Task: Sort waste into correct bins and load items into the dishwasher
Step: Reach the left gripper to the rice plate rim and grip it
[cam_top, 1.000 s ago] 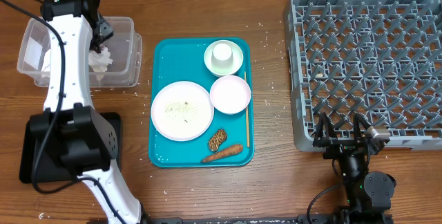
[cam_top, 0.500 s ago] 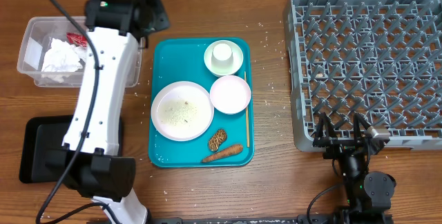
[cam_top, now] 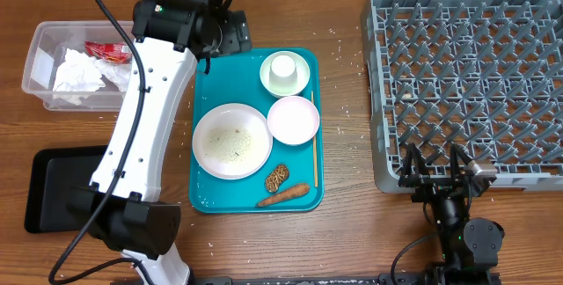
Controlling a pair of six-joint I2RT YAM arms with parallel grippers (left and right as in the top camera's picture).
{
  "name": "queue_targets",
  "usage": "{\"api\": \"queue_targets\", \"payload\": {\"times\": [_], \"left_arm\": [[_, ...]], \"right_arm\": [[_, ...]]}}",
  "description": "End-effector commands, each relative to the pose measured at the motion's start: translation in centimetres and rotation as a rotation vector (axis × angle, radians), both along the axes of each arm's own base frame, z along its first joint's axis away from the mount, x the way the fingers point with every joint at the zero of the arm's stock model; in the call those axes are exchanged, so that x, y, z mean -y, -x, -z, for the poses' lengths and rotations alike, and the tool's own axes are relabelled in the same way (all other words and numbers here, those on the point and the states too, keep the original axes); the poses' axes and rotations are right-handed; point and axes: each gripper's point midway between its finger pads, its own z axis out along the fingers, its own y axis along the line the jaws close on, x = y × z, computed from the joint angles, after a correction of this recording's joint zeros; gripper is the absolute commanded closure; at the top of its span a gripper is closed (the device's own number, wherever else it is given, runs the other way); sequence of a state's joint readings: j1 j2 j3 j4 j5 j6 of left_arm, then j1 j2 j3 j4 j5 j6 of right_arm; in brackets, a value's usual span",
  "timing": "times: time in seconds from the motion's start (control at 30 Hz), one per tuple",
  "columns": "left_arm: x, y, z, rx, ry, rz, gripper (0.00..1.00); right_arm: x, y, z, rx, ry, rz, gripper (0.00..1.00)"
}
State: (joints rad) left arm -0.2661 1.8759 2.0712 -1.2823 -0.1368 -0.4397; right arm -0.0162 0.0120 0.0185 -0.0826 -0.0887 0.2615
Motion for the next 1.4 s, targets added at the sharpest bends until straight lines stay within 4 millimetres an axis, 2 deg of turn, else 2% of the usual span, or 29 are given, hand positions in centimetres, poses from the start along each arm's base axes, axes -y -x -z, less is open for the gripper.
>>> {"api": "queue_targets", "payload": {"times": [0.0, 0.13, 0.2, 0.37, 0.5, 0.87, 1.17, 1.37], "left_arm": [[2.3, 1.4, 1.3, -0.087, 0.054, 0.171, 0.11], [1.9, 3.3, 3.2, -0.191, 0.042, 0.145, 0.25], [1.9, 4.4, 4.4, -0.251, 0.064, 0.097, 0.25], [3.4, 7.0, 8.2, -0.4, 0.146, 0.125, 0.26], [3.7, 8.7, 10.9, -0.476, 0.12, 0.137, 0.27], [7.1, 13.9, 15.4, -0.612, 0.031, 0.274, 0.26], [7.3, 15.2, 16.5, -0.63, -0.041, 0.309, 0.23], [6.7, 14.4, 18.7, -0.582, -0.079, 0.309, 0.23]], "right_arm": [[0.0, 0.0, 0.2, 0.005, 0.001, 0.004, 0.0], [0.0, 0.0, 0.2, 0.005, 0.001, 0.004, 0.0], [0.0, 0.0, 0.2, 0.005, 0.001, 0.004, 0.0], [0.0, 0.0, 0.2, 0.005, 0.001, 0.004, 0.0], [0.0, 0.0, 0.2, 0.005, 0.001, 0.003, 0.0], [0.0, 0.0, 0.2, 0.005, 0.001, 0.004, 0.0], [0.0, 0.0, 0.2, 0.005, 0.001, 0.004, 0.0], [0.0, 0.0, 0.2, 0.005, 0.001, 0.004, 0.0]]}}
